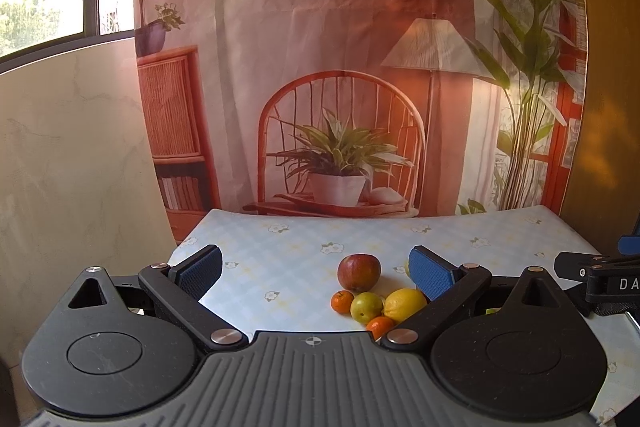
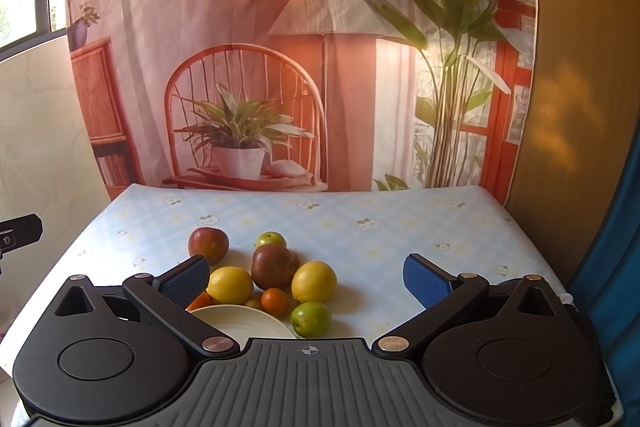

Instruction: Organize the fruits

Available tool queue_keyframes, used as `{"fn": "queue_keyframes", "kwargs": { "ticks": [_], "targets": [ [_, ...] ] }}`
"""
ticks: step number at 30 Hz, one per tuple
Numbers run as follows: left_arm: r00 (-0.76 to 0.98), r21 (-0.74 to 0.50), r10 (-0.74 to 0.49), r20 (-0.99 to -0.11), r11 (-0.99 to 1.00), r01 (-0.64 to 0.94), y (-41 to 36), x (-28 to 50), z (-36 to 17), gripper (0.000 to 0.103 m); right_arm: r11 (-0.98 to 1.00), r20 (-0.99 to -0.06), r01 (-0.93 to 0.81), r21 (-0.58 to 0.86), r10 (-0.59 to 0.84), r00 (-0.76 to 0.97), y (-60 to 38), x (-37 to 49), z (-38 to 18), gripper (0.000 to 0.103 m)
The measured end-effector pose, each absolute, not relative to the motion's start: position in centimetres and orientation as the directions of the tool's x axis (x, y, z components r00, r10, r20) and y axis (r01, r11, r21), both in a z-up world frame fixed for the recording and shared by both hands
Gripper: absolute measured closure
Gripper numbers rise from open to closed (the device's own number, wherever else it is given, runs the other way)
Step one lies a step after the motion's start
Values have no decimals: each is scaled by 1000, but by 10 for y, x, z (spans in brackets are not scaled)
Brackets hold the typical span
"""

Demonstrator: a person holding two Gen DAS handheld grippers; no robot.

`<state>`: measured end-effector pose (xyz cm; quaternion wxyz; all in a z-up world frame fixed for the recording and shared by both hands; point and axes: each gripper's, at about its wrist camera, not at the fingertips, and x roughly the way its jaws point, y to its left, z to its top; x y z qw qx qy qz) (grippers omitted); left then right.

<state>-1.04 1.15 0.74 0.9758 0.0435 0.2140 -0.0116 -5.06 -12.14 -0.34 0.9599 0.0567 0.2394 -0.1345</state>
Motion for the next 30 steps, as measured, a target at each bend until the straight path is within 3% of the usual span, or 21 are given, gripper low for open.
{"fn": "queue_keyframes", "kwargs": {
  "ticks": [17,21,26,30],
  "targets": [
    [896,59,71,-438,997,-50,51,57,-23,3,969,-465,235,69,-177,868,-166,1,-37,0],
    [910,63,39,-412,998,-14,52,68,-32,4,967,-487,247,60,-188,853,-176,15,-50,0],
    [917,154,49,-395,988,13,40,78,-48,13,967,-527,254,34,-199,826,-182,31,-73,0],
    [914,126,-19,-405,989,76,39,88,-64,14,975,-566,224,-4,-187,803,-178,44,-94,2]
  ]
}}
